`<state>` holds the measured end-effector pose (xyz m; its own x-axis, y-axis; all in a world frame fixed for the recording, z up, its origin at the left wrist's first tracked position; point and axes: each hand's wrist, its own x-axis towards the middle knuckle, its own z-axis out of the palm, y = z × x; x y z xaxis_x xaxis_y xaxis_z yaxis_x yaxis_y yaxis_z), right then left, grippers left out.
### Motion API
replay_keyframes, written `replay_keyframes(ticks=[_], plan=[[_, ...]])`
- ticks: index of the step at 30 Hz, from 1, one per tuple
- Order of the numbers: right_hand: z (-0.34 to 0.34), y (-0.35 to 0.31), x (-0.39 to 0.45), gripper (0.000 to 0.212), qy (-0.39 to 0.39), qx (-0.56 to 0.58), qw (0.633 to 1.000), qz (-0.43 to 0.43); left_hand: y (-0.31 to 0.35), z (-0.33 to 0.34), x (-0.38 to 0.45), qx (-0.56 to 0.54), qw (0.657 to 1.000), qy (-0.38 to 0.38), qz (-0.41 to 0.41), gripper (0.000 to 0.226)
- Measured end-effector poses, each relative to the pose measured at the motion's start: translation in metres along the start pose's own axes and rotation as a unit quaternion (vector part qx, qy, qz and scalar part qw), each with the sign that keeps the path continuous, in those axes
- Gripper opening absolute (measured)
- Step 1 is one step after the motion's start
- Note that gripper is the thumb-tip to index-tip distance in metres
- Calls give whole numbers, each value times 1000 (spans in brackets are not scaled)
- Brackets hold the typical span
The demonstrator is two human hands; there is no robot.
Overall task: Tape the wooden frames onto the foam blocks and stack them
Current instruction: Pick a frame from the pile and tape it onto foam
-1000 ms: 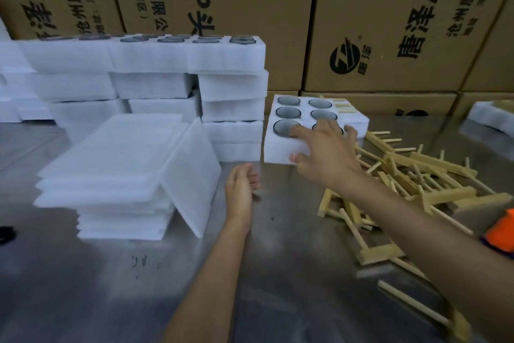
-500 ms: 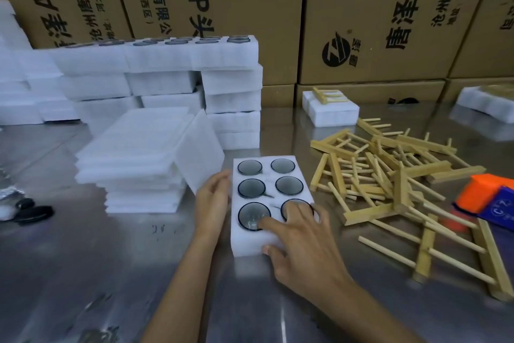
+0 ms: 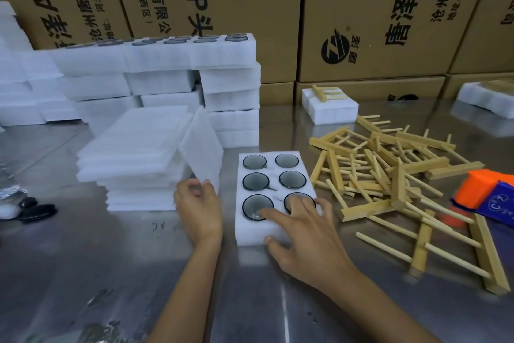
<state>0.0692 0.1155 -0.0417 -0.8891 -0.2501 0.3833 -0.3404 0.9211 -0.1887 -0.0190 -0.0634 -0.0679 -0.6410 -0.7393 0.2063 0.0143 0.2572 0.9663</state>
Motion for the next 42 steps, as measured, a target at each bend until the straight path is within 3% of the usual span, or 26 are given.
replay_keyframes(ticks=[3, 8, 11, 13, 15, 17, 19, 21, 23, 25, 27, 29, 30, 32, 34, 38, 42], plan=[[-2, 6, -2, 46, 2, 27, 1000, -14, 4, 0, -3, -22, 1000, -11, 13, 9], [-5, 21, -6, 46, 28, 90, 995, -34, 34, -11, -19, -46, 992, -35, 112, 11], [-9, 26, -2, 40, 76, 212, 974, 22, 60, -21, -31, -142, 985, -83, 60, 8], [-18, 26, 9, 32, 104, 345, 928, 89, 76, -27, -48, -244, 952, -177, -44, 8], [-31, 24, 28, 29, 81, 486, 855, 164, 89, -30, -66, -288, 895, -302, -155, 12], [-39, 27, 45, 25, 68, 564, 791, 225, 96, -33, -81, -258, 845, -413, -221, 14], [-42, 33, 56, 19, 74, 575, 772, 262, 96, -39, -87, -182, 815, -497, -236, 25], [-39, 39, 58, 15, 79, 546, 784, 284, 93, -49, -85, -94, 793, -563, -214, 43], [-32, 46, 53, 14, 63, 493, 818, 289, 92, -58, -81, -74, 788, -589, -166, 43], [-23, 51, 43, 14, 31, 443, 852, 277, 94, -62, -74, -160, 814, -545, -122, 35], [-17, 55, 36, 17, 15, 378, 888, 261, 95, -56, -62, -214, 860, -459, -51, 27], [-15, 57, 33, 21, 22, 321, 915, 244, 97, -41, -49, -118, 913, -386, 64, 14], [-17, 57, 31, 22, 29, 306, 922, 237, 97, -34, -44, -30, 921, -370, 118, 6], [-21, 58, 30, 23, 42, 298, 926, 229, 92, -19, -38, 141, 891, -371, 220, 23], [-25, 62, 27, 18, 61, 303, 923, 228, 90, -7, -43, 193, 854, -374, 305, 29], [-36, 82, 17, 5, 126, 277, 915, 263, 109, 15, -86, 146, 808, -409, 398, 10], [-58, 115, -2, 13, 181, 127, 934, 279, 122, 42, -140, 150, 753, -472, 432, 9]])
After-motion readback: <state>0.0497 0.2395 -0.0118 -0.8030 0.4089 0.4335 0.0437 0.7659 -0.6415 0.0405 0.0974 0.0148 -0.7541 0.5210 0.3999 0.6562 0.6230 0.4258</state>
